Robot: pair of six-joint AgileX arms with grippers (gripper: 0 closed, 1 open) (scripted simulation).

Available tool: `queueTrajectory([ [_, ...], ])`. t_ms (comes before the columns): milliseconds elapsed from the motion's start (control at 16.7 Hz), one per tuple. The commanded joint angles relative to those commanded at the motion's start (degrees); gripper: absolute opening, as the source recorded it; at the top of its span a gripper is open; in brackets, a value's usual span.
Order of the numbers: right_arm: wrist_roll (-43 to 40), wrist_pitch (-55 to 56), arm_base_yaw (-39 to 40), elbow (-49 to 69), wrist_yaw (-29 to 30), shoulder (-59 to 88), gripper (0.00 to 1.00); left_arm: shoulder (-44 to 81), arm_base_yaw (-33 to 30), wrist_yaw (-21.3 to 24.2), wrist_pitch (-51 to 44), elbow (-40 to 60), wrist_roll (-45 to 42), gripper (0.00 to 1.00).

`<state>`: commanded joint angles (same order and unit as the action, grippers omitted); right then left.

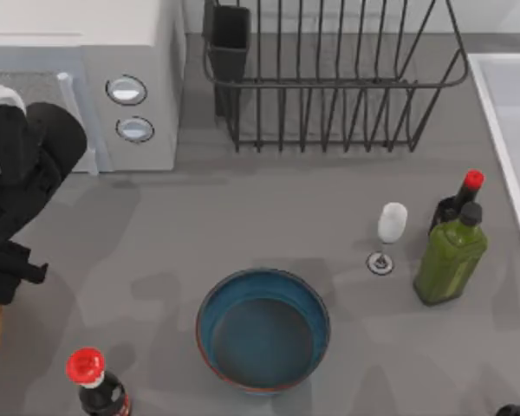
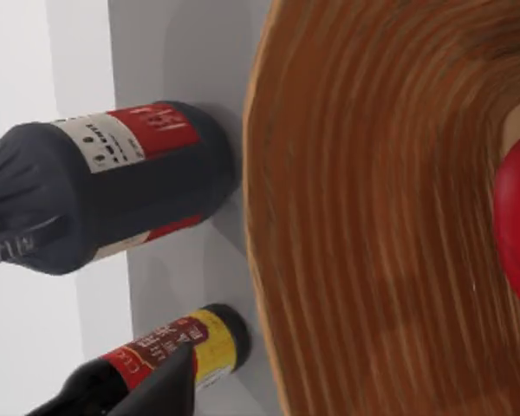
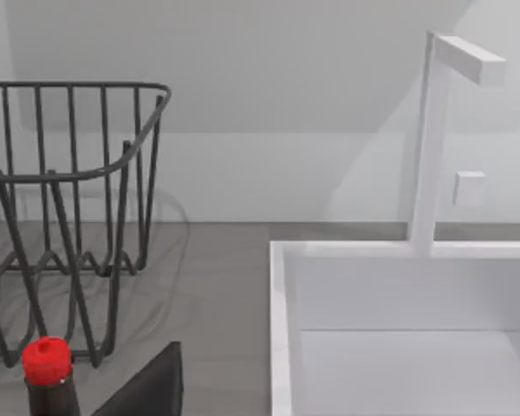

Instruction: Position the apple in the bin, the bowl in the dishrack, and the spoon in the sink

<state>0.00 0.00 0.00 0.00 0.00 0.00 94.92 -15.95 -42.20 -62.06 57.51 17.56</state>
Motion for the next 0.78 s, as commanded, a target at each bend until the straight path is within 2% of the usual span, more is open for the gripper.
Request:
queueTrajectory([
  [360,0.0,0.0,0.0,0.0,0.0,0.0,1.0,-11.8,2.0,5.4,7.9,-7.2,-2.1,1.0],
  [780,0.0,0.0,0.0,0.0,0.0,0.0,1.0,-40.5,6.9,18.1,26.5,-24.4,-7.3,1.0],
])
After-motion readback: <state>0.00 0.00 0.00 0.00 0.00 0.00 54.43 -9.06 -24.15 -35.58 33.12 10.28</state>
